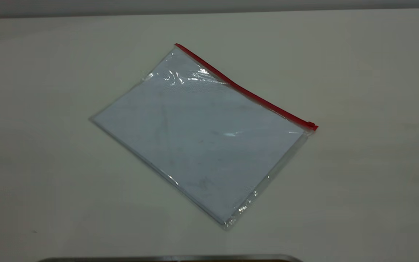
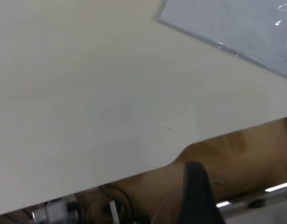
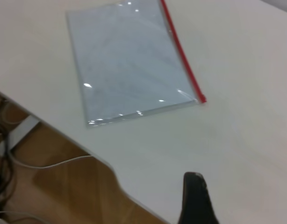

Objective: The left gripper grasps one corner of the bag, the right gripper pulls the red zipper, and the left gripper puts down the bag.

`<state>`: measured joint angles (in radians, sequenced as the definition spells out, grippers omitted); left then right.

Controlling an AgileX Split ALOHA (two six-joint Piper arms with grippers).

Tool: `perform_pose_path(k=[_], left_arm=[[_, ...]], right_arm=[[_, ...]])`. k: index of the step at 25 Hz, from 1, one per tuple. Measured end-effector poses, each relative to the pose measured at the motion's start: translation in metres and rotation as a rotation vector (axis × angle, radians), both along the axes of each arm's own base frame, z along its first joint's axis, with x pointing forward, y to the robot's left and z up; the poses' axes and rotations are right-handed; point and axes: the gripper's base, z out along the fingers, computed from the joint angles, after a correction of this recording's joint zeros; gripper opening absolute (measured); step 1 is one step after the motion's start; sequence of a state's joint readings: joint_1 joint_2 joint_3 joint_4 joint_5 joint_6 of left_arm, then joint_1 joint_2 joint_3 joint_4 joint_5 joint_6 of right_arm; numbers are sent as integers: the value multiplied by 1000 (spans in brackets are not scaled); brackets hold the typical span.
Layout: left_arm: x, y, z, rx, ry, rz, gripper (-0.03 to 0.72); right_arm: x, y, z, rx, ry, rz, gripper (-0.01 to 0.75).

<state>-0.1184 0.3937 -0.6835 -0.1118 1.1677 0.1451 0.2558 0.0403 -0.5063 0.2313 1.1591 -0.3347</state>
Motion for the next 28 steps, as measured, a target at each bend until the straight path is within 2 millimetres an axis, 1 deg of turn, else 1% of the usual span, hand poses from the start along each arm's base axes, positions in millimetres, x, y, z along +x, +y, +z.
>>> perform_pose_path(k=[4,7,11,15,21,28], left_arm=[[-13,2,-13,2,-37,-8,569],[-18,2,-21,1,-44,-8,569],[-20,2,-35,2,-30,-8,569],[-17,2,-48,5,-3,-10,569],[-17,2,-49,5,0,-9,569],[-17,2,-49,5,-1,-9,569]], right_arm=[[0,-4,-5,-31,-18,-22,535],[0,-4,-6,-35,-17,-24,535],[0,-4,-6,-32,-15,-22,535],[0,-3,-6,-30,-15,-21,535],[0,-3,-6,-29,-15,-21,527],[0,-3,-6,-28,-16,-20,487]])
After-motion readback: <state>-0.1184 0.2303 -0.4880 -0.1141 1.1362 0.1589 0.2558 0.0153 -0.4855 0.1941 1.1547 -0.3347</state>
